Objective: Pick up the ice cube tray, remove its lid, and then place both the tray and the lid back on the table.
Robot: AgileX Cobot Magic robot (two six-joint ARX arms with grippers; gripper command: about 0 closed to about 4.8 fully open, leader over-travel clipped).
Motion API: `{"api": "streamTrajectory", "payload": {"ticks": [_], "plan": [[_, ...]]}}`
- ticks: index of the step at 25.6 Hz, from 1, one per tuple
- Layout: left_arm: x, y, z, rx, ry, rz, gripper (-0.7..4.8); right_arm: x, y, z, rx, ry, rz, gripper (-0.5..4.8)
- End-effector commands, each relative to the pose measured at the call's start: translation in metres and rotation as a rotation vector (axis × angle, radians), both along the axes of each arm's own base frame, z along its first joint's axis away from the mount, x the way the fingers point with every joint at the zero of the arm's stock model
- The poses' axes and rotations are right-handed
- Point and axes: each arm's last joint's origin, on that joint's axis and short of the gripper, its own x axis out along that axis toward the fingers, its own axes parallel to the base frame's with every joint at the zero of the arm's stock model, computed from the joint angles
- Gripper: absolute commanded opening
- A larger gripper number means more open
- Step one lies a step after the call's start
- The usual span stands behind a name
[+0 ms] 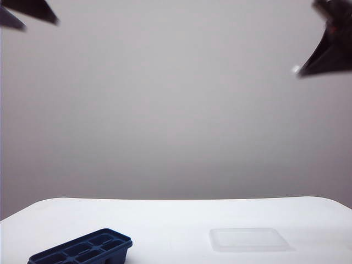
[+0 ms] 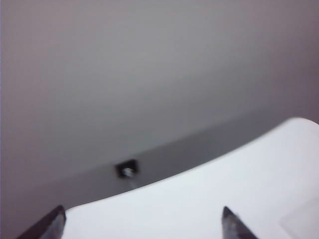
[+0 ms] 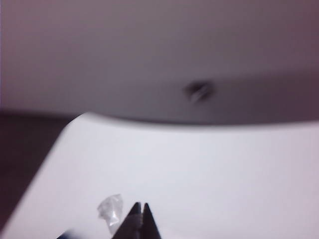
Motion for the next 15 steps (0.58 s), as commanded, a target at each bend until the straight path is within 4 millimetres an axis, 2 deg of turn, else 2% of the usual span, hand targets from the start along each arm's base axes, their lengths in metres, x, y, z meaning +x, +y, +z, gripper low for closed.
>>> {"api": "streamTrajectory", "payload": {"ticks": [1,4,8,11,15], "plan": [[-0.024,0.008,0.005,0.027,-0.002,0.152,4.20,-0.020,-0.005,0.019,-0.132,-0.080,-0.201,-0.09],[-0.046,0.013,0.013,0.024,-0.064,0.212,4.05,-0.036,-0.006,0.029,-0.231,-0.161,-0.287,-0.09],[-0.081,0.019,0.022,0.007,-0.217,0.228,3.93,-0.062,0.000,0.027,-0.267,-0.262,-0.345,-0.09],[-0.097,0.024,0.004,-0.009,-0.260,0.311,3.93,-0.085,0.001,0.016,-0.191,-0.357,-0.364,-0.09],[-0.119,0.028,-0.019,-0.120,-0.329,0.349,3.88,-0.112,0.001,0.000,-0.187,-0.412,-0.384,-0.09]]}}
